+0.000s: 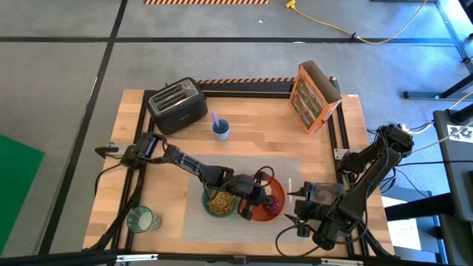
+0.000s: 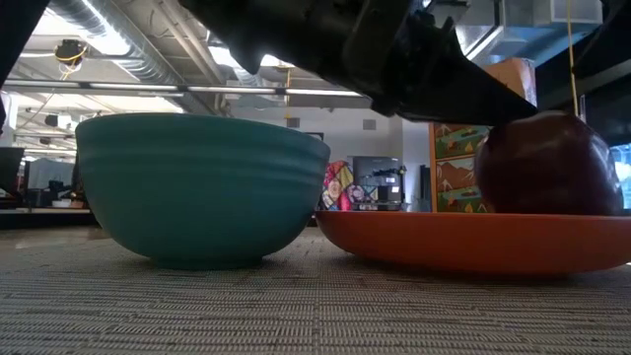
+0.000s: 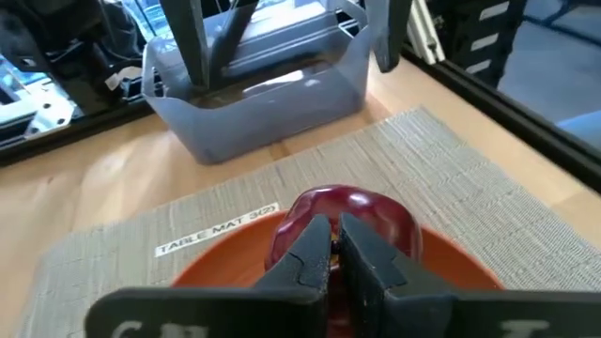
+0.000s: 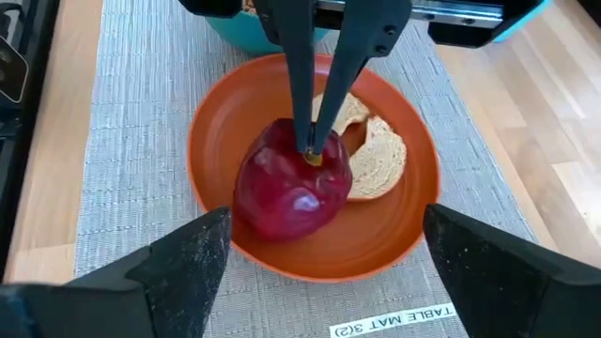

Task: Arrange a breakfast setting
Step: Put the red apple on the orange plate, then put the green cup on the mat

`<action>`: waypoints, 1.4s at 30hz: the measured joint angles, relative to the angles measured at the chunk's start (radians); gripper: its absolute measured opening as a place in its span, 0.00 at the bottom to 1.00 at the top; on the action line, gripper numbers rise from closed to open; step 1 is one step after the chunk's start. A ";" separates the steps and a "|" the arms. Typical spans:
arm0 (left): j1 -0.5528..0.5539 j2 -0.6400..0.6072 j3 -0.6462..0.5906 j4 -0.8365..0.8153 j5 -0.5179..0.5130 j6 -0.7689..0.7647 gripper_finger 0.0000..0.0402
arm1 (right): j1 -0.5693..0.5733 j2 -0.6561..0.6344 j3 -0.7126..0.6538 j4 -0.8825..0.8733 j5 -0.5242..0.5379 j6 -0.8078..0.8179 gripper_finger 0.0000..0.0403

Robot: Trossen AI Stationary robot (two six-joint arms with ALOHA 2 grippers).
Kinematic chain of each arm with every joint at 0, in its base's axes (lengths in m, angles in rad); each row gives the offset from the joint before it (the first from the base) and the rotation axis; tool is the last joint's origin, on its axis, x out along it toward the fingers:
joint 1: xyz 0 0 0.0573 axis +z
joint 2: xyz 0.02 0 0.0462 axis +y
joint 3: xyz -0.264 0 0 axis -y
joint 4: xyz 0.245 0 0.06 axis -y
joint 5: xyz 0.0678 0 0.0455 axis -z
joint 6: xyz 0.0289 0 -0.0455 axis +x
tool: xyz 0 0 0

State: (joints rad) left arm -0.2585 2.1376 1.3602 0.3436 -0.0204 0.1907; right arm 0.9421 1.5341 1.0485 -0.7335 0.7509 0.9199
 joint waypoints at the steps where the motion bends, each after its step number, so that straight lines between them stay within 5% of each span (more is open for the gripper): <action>1: -0.001 -0.001 0.000 -0.005 -0.005 0.004 0.03 | 0.000 0.000 0.000 0.000 0.000 0.000 0.84; 14: 0.000 -0.008 0.000 -0.020 0.038 0.054 0.04 | 0.000 0.000 0.000 -0.010 0.001 -0.001 0.84; 31: 0.008 -0.064 -0.003 -0.041 0.029 0.005 0.39 | 0.000 0.001 0.000 -0.018 0.013 0.000 0.84; 35: 0.010 -0.144 -0.001 -0.118 0.019 0.000 0.41 | 0.000 0.001 0.000 -0.025 0.076 0.008 0.84; 40: 0.026 -0.244 -0.029 -0.183 -0.004 -0.091 0.42 | -0.006 0.001 0.000 -0.061 0.275 0.091 0.84; 42: 0.038 -0.285 -0.067 -0.162 -0.020 -0.116 0.42 | -0.020 -0.007 0.000 -0.125 0.247 0.123 0.84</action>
State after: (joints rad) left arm -0.2202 1.8527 1.2934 0.1820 -0.0402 0.0750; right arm 0.9222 1.5271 1.0480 -0.8587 0.9981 1.0427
